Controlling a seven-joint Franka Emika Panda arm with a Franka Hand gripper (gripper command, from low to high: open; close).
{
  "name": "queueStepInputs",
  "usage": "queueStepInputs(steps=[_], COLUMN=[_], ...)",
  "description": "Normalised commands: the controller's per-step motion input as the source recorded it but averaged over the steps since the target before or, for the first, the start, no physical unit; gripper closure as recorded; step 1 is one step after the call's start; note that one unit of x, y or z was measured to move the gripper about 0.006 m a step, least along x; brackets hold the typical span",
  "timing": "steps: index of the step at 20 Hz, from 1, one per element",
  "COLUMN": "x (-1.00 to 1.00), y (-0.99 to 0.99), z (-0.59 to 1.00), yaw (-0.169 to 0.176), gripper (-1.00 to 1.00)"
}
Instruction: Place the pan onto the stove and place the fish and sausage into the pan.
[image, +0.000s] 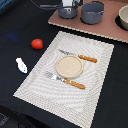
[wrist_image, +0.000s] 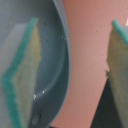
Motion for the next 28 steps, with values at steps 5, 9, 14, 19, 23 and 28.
queueStepInputs(steps=[5, 9, 14, 19, 23, 28], x=[0.00, 0.00, 0.00, 0.00, 0.00, -0.03], y=[-0.93, -0.93, -0.94, -0.95, -0.97, -0.98], z=[0.61, 0.45, 0.29, 0.08, -0.05, -0.19], yaw=[0.000, 0.000, 0.000, 0.000, 0.000, 0.000], gripper=[-1.00, -1.00, -1.00, -1.00, -1.00, -1.00])
